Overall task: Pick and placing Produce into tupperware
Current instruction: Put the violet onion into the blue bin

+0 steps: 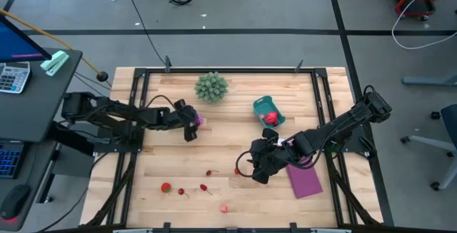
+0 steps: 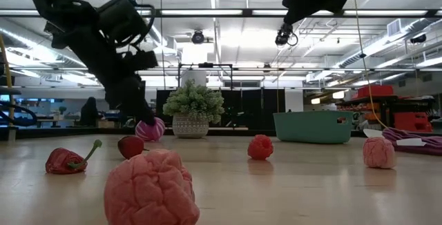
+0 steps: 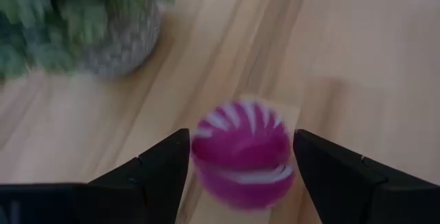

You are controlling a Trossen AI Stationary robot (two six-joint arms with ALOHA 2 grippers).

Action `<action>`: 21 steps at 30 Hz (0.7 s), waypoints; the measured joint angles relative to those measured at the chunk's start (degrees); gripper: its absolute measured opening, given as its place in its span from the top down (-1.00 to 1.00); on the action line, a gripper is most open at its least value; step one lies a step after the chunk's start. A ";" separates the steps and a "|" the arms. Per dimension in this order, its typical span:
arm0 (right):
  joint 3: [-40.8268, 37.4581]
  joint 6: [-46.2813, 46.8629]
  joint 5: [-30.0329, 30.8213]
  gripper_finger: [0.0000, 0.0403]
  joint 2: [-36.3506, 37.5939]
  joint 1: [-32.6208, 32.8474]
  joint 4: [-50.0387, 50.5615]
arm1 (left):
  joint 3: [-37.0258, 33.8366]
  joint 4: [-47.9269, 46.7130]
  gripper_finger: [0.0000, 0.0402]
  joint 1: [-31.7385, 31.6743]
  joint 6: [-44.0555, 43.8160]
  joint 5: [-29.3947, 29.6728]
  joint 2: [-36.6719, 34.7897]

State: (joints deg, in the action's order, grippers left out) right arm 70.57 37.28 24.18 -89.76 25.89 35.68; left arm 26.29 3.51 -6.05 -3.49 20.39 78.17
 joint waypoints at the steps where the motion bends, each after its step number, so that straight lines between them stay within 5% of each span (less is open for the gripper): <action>1: 0.00 0.02 0.00 0.01 0.00 0.00 0.03 | -0.07 -0.11 -0.33 -0.37 -0.06 -0.05 0.38; 21: -0.02 -1.49 0.00 0.01 0.00 0.00 0.27 | 0.03 10.85 -0.31 -1.24 -0.25 -0.15 10.74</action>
State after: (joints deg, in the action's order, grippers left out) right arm 70.54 35.79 24.18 -89.76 25.89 35.94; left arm 26.32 14.36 -7.29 -3.74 20.23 88.91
